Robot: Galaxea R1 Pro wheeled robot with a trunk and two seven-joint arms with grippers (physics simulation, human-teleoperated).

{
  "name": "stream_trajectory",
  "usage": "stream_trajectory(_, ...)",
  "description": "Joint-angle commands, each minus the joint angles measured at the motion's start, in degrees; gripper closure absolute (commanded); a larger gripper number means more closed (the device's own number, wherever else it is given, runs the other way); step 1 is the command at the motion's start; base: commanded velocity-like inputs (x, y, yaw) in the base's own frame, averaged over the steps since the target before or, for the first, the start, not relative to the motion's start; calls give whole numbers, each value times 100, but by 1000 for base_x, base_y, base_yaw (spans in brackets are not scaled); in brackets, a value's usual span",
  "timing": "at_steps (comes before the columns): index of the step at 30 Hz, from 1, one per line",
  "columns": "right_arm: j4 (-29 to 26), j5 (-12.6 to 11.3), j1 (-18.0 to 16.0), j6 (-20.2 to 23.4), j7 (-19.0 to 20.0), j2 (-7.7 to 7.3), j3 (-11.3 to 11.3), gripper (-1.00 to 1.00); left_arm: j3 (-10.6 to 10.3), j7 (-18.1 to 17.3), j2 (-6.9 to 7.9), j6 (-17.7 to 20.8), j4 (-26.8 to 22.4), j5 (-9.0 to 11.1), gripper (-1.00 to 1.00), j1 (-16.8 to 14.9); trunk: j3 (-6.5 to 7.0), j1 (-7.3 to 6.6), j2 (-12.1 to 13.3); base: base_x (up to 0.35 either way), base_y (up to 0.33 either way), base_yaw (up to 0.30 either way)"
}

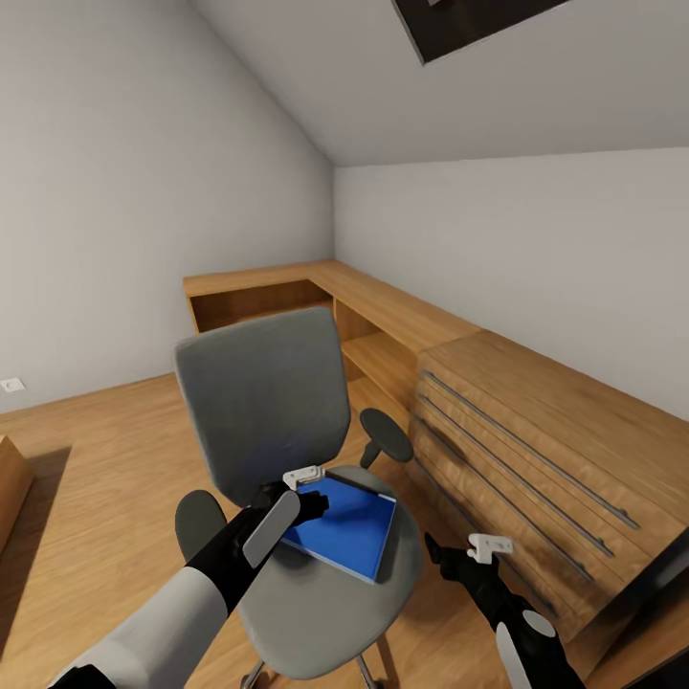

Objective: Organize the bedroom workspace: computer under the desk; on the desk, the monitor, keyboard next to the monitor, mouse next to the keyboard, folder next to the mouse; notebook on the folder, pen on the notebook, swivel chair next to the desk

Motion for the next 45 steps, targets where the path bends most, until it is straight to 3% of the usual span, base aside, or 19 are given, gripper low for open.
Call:
stream_trajectory(1,-16,-61,-3,47,43,16,-21,-100,-17,55,3,-1,-8,61,-100,-5,-6,0,-3,0,0,71)
stream_trajectory(11,-52,-46,-1,43,38,220,-18,-100,-17,45,3,-1,-8,57,-100,-5,-6,0,-3,0,0,212)
stream_trajectory(45,-40,-28,2,-229,89,176,-25,-100,-17,66,3,-93,41,90,-100,-5,-6,0,-3,22,-88,20)
